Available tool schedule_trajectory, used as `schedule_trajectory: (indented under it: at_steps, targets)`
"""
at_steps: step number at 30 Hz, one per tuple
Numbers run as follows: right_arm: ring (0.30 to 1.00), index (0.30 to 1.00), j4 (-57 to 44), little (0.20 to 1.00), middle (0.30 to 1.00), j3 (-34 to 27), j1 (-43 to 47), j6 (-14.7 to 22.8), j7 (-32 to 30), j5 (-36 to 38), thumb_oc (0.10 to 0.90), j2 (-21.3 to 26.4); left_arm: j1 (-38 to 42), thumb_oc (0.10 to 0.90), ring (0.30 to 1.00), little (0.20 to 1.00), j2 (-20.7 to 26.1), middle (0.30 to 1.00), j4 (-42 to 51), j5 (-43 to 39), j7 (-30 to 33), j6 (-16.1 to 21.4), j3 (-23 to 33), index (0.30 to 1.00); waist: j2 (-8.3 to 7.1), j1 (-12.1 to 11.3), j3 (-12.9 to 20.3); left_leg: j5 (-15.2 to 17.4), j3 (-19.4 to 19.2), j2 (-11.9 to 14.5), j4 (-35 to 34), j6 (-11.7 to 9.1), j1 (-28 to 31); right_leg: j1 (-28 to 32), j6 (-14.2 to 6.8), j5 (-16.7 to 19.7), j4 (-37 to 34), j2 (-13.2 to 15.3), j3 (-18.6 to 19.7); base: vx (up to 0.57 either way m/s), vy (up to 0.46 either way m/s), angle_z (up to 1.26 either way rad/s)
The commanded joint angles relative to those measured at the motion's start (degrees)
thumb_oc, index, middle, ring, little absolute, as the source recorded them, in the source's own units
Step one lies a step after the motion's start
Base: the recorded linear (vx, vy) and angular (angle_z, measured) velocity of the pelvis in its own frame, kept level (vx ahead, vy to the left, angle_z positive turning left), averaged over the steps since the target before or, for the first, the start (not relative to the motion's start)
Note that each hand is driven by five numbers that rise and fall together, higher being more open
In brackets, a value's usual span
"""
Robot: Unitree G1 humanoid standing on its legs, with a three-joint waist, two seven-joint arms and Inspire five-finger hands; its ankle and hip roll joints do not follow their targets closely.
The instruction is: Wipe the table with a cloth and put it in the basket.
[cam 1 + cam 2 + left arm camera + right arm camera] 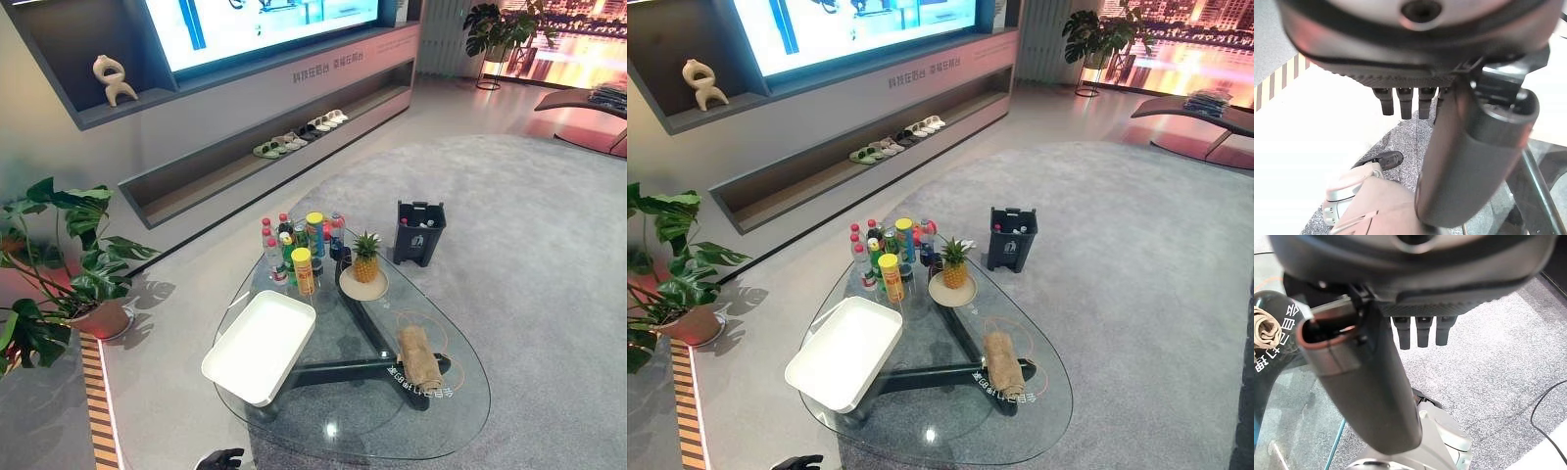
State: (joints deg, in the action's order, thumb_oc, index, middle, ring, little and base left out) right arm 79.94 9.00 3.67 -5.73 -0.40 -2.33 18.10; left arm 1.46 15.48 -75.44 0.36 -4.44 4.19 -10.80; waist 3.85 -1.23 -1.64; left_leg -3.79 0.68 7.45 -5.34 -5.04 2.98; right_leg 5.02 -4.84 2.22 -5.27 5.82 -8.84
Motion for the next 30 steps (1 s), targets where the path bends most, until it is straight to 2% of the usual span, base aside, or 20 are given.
schedule_trajectory:
  at_steps: [1, 30]
  targets:
    - [0.9, 0.9, 3.1, 0.9, 0.9, -1.6, 3.9, 0.5, -1.2, -1.1, 0.8, -0.7, 3.9, 0.8, 0.9, 0.9, 1.1, 0.9, -1.7, 1.3, 0.6, 0.6, -0.8, 0.9, -3.23, -0.6, -2.9, 4.1, -1.9, -1.4, 0.3, 0.9, 3.3, 1.8, -1.3, -0.8, 0.3, 2.9, 0.9, 0.0, 0.0, 0.0]
    - [0.9, 0.9, 2.5, 0.9, 0.9, -1.3, 4.0, 0.1, -1.3, -0.8, 0.8, -0.7, 4.0, 0.8, 0.9, 0.9, 1.3, 0.9, -1.9, 1.0, 0.6, 0.7, -0.1, 0.9, -3.6, -0.7, -2.8, 4.1, -2.3, -1.4, 0.3, 0.9, 3.3, 1.8, -1.4, -0.6, 0.3, 2.9, 0.7, 0.0, 0.0, 0.0]
